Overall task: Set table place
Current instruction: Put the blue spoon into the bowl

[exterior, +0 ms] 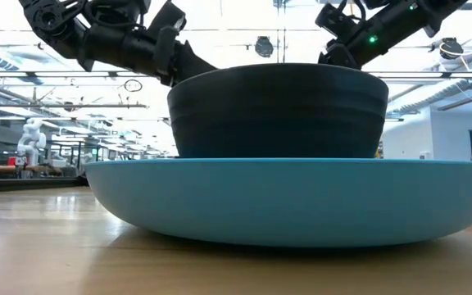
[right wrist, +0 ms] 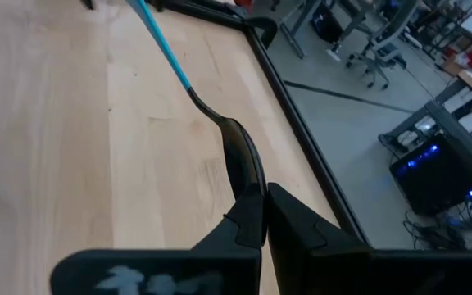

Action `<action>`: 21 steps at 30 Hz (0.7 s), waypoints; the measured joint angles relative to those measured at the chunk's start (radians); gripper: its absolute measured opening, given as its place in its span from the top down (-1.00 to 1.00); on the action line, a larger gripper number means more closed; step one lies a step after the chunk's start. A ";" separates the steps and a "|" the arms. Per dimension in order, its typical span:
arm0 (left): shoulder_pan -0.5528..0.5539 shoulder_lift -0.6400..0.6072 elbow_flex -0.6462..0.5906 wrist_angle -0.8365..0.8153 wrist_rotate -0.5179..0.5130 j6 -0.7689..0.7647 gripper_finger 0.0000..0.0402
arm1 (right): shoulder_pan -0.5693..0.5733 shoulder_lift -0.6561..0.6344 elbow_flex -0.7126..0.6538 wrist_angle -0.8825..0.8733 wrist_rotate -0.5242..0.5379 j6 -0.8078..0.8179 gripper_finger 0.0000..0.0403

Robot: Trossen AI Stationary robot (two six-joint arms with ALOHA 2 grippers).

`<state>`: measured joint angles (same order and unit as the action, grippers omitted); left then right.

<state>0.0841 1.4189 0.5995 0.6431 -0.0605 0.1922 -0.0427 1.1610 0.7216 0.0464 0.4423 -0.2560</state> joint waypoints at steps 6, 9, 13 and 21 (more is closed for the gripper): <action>0.000 0.000 0.000 0.018 0.000 -0.020 0.11 | 0.023 0.000 0.000 0.032 0.000 -0.018 1.00; 0.000 0.000 0.000 0.018 0.000 -0.020 0.11 | 0.028 0.000 0.000 0.034 0.002 -0.020 1.00; 0.000 0.000 0.000 0.020 0.000 -0.021 0.11 | 0.028 0.000 0.000 0.034 0.002 -0.020 1.00; 0.000 0.000 0.000 0.024 0.000 -0.037 0.11 | 0.028 0.000 0.000 0.032 0.011 -0.021 1.00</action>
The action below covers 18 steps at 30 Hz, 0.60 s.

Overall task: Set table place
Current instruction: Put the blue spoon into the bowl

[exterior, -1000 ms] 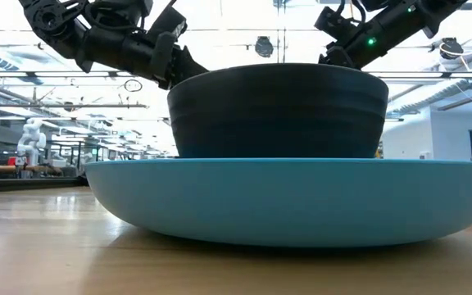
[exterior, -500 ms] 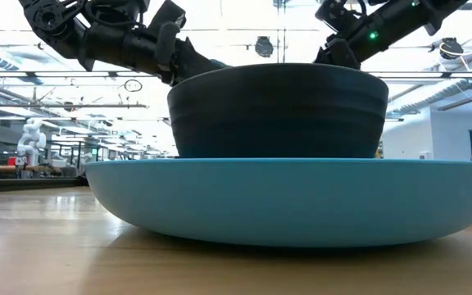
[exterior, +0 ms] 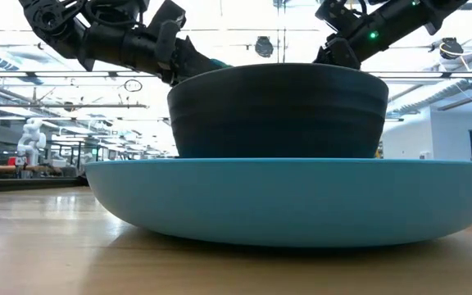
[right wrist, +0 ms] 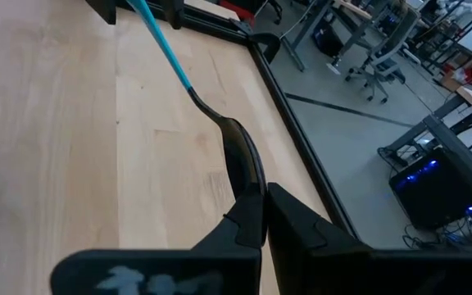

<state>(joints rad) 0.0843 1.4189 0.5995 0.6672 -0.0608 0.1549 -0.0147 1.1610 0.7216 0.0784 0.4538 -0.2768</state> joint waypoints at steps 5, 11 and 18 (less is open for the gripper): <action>0.000 0.000 0.000 0.024 -0.001 -0.003 0.11 | -0.001 0.000 0.000 -0.004 0.047 0.020 1.00; 0.000 0.000 0.000 0.036 -0.001 -0.004 0.11 | 0.000 0.000 0.000 -0.001 0.047 0.024 1.00; 0.000 0.000 0.000 0.043 -0.001 -0.007 0.11 | 0.000 0.000 0.000 0.000 0.047 0.029 1.00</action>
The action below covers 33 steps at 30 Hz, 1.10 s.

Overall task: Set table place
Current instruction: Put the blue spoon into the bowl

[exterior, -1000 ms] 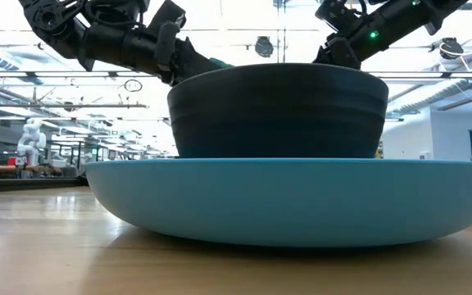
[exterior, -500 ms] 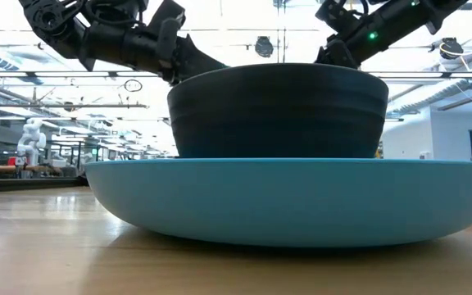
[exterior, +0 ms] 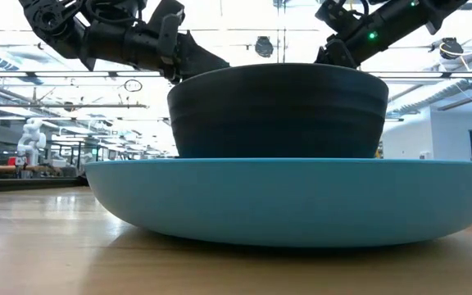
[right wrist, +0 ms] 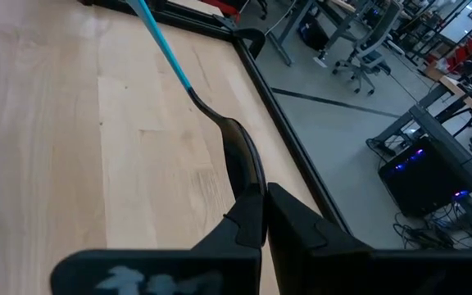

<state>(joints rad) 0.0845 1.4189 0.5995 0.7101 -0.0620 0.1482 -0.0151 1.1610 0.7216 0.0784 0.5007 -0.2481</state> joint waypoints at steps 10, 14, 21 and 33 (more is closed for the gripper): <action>0.000 0.000 0.000 0.001 0.000 -0.016 0.11 | 0.000 0.000 0.000 0.000 0.000 0.000 1.00; 0.000 0.000 0.000 0.001 0.000 -0.020 0.15 | 0.000 0.000 0.000 0.000 0.000 0.000 1.00; 0.000 0.000 0.000 0.001 0.000 -0.021 0.43 | 0.000 0.000 0.000 0.000 0.000 0.001 1.00; 0.000 0.000 0.000 -0.002 0.000 0.001 0.78 | 0.000 0.000 0.000 -0.001 0.000 0.003 1.00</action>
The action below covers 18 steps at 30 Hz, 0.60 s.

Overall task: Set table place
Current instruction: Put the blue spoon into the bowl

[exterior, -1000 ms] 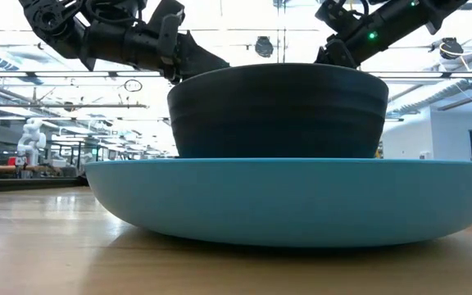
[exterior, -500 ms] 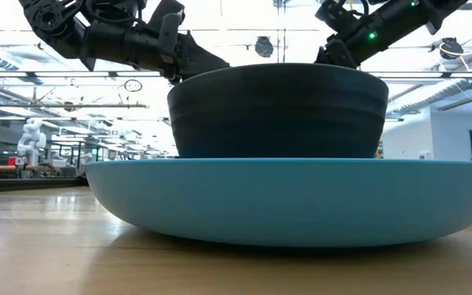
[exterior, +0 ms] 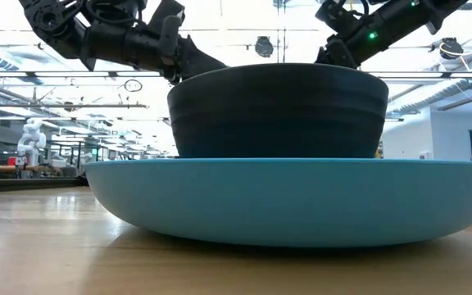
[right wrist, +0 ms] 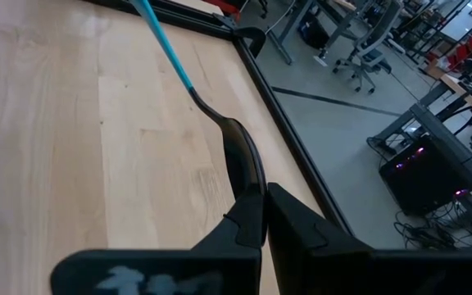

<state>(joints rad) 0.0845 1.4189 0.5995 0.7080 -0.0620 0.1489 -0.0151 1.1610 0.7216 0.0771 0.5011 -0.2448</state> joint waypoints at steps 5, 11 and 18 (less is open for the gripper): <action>0.003 0.000 0.000 -0.006 -0.027 0.013 0.95 | 0.000 0.000 0.000 -0.004 0.001 0.014 1.00; 0.002 0.000 0.000 -0.025 -0.035 0.020 0.96 | 0.000 0.000 0.000 -0.003 -0.001 0.013 1.00; 0.002 0.000 0.000 -0.028 -0.034 0.029 0.96 | 0.000 0.000 0.000 -0.002 -0.001 0.022 1.00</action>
<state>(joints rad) 0.0864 1.4185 0.5998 0.6804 -0.0959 0.1780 -0.0151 1.1614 0.7212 0.0754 0.5003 -0.2229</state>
